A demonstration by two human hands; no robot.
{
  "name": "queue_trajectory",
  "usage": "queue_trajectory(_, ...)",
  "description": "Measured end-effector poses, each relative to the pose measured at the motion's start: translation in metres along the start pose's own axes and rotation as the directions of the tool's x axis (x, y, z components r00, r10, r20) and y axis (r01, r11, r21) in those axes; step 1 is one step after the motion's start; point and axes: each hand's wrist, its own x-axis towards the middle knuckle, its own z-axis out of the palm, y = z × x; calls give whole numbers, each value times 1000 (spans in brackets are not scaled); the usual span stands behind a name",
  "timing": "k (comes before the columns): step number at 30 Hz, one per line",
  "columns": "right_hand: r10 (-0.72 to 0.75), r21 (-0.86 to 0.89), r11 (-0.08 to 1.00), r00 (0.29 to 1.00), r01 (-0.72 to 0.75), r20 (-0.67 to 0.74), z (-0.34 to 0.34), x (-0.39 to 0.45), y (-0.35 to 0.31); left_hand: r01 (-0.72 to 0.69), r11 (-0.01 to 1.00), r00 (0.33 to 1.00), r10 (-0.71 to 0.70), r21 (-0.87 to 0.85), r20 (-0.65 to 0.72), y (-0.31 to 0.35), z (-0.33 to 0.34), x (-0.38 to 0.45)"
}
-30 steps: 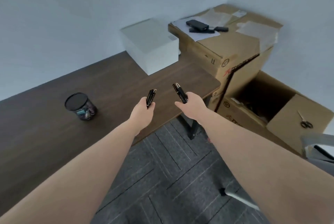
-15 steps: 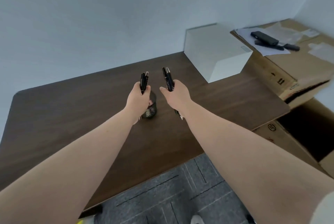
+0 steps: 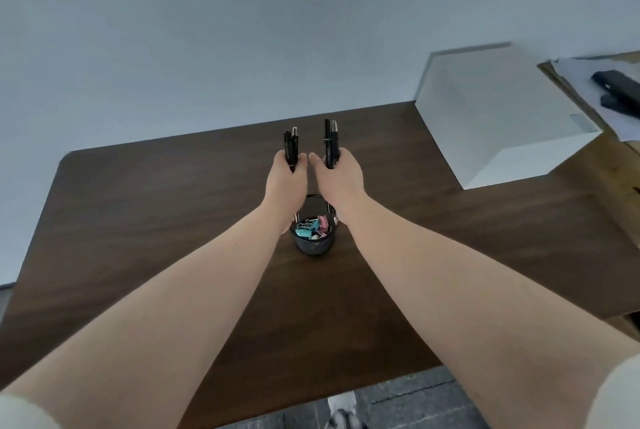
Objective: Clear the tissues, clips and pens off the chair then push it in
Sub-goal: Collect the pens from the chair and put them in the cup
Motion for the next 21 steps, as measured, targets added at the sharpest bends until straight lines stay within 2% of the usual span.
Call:
queue_trajectory(4,52,79,995,999,-52,0,6,17,10,50,998,999,-49,32,-24,-15,10,7)
queue_trajectory(8,102,145,984,995,-102,5,16,22,21,60,998,997,-60,-16,-52,-25,18,9)
queue_trajectory(14,38,67,997,999,-36,-32,24,24,28,74,993,993,-82,-86,-88,-31,22,6)
queue_trajectory(21,45,34,998,998,-44,-51,24,21,31,87,993,990,-94,-74,-103,-31,22,5)
